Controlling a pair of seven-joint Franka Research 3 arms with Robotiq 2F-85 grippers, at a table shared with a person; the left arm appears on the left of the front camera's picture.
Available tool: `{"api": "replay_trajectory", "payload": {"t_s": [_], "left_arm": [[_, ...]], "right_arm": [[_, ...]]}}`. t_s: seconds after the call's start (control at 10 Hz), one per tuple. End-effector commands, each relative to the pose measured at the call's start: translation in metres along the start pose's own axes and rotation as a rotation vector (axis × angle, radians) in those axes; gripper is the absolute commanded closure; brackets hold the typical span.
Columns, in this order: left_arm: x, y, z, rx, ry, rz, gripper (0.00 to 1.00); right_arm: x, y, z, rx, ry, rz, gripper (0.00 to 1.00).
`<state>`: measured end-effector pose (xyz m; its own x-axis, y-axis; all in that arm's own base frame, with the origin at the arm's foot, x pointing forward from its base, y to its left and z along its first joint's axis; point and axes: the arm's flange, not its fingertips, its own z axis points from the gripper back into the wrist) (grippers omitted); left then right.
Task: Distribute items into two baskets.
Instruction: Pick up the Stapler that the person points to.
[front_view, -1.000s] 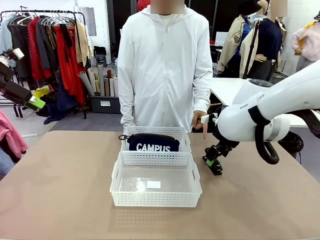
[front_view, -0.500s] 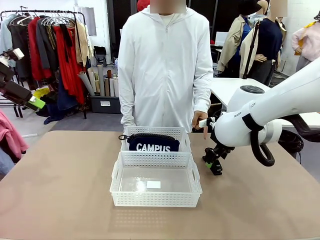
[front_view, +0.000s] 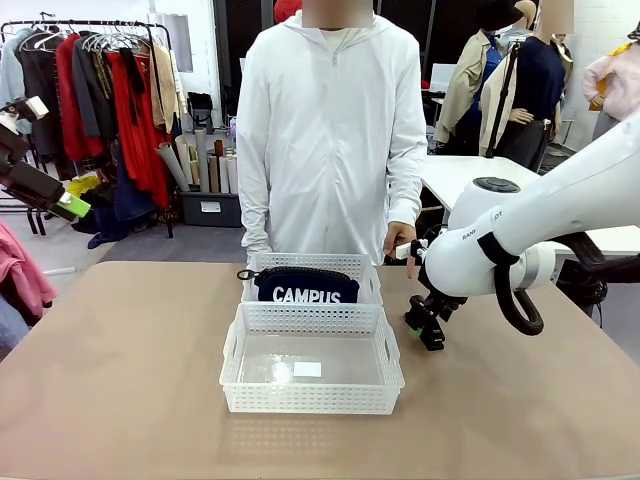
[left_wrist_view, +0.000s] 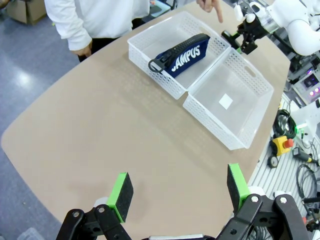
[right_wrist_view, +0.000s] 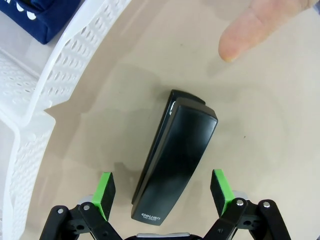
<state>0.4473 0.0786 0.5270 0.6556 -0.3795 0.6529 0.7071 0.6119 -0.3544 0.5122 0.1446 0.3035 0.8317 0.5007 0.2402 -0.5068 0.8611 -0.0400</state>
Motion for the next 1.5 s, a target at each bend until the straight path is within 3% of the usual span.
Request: {"api": "replay_trajectory", "payload": {"t_s": [0.0, 0.3, 0.4, 0.6, 0.7, 1.4], "left_arm": [[0.0002, -0.0006, 0.0009, 0.004, 0.004, 0.002, 0.03], [0.0002, -0.0006, 0.0009, 0.004, 0.004, 0.002, 0.03], [0.0002, -0.0006, 0.0009, 0.004, 0.004, 0.002, 0.03], [0.0002, -0.0006, 0.0009, 0.004, 0.004, 0.002, 0.03], [0.0002, -0.0006, 0.0009, 0.004, 0.004, 0.002, 0.03], [0.0002, -0.0006, 0.0009, 0.004, 0.004, 0.002, 0.03]], "right_arm": [[0.0131, 0.0030, -0.0032, -0.038, -0.016, -0.015, 0.05], [0.0208, 0.0015, -0.0039, -0.047, -0.021, -0.003, 0.34], [0.0217, 0.0013, -0.0043, -0.052, -0.023, 0.000, 0.49], [0.0221, -0.0002, -0.0041, -0.052, -0.015, -0.002, 0.89], [0.0217, -0.0010, -0.0037, -0.056, -0.005, -0.005, 1.00], [0.0189, -0.0051, -0.0016, -0.046, 0.024, -0.008, 1.00]]}}
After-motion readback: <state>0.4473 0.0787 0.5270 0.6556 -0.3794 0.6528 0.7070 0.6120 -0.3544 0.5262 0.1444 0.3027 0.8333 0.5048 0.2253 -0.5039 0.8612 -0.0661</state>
